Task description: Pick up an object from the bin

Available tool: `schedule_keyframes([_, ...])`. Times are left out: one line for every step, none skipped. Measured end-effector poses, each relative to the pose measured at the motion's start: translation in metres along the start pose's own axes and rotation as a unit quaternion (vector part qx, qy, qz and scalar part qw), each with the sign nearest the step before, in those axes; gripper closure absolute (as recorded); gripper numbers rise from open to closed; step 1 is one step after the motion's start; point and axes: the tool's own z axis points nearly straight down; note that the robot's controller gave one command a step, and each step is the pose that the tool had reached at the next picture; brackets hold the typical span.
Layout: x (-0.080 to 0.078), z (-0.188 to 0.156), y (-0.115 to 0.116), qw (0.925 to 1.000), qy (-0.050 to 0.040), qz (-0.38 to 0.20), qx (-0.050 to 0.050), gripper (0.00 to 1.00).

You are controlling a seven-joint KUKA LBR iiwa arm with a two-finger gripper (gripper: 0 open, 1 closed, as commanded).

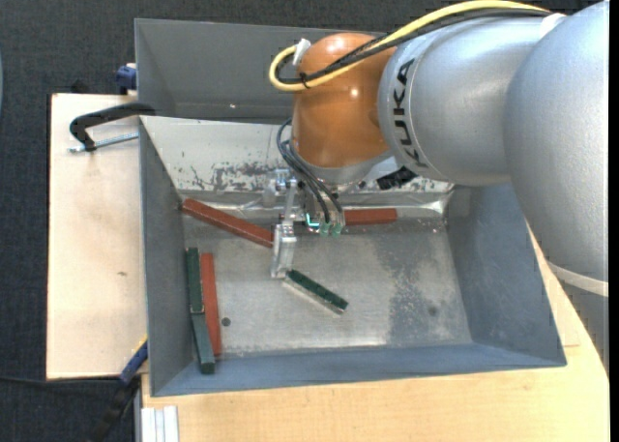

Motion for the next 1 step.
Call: schedule_keyframes([-0.0022,-0.0045,-0.0006,1.0,-0.004,0.001,-0.001,0.0])
